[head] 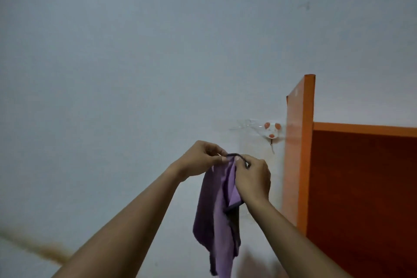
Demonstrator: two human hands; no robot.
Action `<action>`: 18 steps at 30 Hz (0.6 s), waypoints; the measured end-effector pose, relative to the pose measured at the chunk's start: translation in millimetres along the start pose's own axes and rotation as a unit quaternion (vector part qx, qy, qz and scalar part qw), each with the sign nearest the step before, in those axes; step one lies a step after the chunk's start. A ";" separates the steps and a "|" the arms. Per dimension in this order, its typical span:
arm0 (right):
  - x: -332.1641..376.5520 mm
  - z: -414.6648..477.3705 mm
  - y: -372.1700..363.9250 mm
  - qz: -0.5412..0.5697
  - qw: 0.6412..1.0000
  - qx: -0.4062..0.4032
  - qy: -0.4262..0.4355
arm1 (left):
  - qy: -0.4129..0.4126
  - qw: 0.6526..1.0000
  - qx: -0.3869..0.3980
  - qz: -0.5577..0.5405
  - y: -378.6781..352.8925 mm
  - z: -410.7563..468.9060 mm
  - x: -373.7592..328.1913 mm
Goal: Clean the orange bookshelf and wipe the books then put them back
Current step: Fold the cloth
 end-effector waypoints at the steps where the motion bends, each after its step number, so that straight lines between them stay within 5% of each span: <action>1: -12.8 4.5 -0.9 -0.004 0.999 -0.028 -0.028 | -0.005 1.000 0.014 -0.006 -3.8 12.4 12.2; 9: -52.3 44.0 12.6 0.044 0.970 -0.196 -0.140 | -0.136 0.985 -0.074 -0.081 -33.8 96.8 -4.8; 18: -89.0 91.4 10.3 0.142 0.926 -0.270 -0.222 | -0.127 0.980 -0.129 -0.084 -87.0 173.3 -33.2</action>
Point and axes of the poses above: each hand's wrist, its own z-axis towards the middle knuckle, its own y-axis out of the back of the hand, x = y × z, the point moved 9 cm from there along z, towards the middle knuckle, and after that the axes turned 4 degrees about y, right-handed, at the moved point
